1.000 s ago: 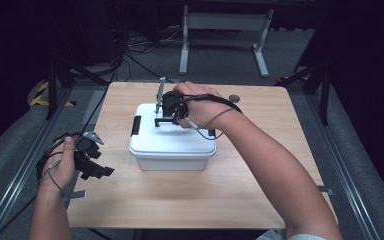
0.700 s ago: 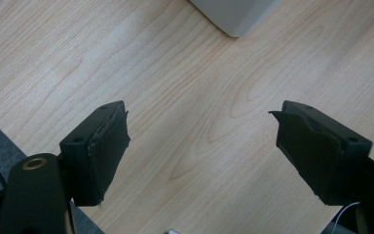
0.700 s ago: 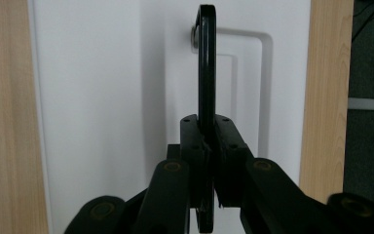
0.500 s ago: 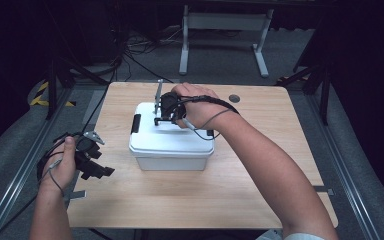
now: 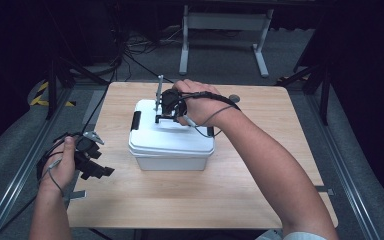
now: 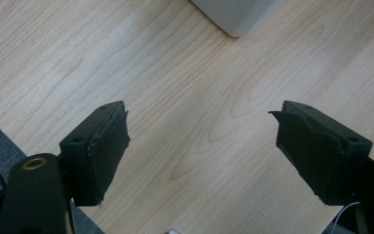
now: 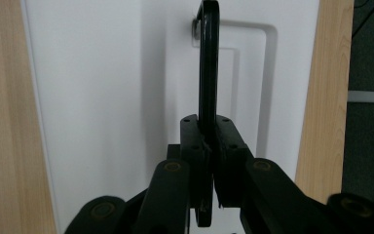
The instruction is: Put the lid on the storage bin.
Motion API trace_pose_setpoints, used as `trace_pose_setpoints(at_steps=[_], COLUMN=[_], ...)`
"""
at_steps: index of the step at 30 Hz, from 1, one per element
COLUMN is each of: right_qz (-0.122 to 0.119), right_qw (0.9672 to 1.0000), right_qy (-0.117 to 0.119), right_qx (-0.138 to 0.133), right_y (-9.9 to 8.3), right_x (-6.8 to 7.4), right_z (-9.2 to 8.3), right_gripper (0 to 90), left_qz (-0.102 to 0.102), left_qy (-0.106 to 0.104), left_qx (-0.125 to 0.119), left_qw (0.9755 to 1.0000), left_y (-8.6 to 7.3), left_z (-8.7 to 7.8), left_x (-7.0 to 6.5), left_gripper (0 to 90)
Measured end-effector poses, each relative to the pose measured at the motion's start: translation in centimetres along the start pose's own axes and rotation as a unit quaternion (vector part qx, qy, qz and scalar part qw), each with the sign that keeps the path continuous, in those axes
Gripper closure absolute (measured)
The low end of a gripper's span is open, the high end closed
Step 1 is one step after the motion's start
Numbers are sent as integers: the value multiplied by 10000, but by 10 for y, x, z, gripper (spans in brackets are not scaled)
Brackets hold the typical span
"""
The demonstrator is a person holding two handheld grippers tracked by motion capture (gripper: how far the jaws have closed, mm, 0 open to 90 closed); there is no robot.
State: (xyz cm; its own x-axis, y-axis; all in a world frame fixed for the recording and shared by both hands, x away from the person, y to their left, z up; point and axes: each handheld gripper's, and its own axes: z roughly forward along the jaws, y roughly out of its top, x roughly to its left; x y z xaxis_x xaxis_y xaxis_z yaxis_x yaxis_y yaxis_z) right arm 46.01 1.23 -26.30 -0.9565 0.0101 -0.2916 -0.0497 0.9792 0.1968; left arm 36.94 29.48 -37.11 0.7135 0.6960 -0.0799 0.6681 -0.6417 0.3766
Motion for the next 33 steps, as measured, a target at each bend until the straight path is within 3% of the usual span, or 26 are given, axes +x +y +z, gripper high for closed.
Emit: trace_pose_setpoints(at_steps=[9, 16, 20, 33], right_qz=[89, 89, -4, -110], right_qw=[10000, 10000, 9999, 9998], right_qy=[17, 8, 70, 129], right_qx=[-21, -10, -129, 51], right_y=[-9, -11, -4, 11], right_x=[-3, -5, -2, -1], right_z=[-11, -10, -9, 7], right_gripper=[855, 855, 855, 854], left_qz=[-11, -16, -12, 10], left_qy=[-9, -5, -24, -13], left_qx=[6, 10, 25, 20], left_qw=[10000, 10000, 10000, 10000], left_y=[0, 0, 0, 0], left_z=[0, 0, 1, 1], left_x=[0, 0, 0, 1], left_gripper=[200, 200, 200, 201])
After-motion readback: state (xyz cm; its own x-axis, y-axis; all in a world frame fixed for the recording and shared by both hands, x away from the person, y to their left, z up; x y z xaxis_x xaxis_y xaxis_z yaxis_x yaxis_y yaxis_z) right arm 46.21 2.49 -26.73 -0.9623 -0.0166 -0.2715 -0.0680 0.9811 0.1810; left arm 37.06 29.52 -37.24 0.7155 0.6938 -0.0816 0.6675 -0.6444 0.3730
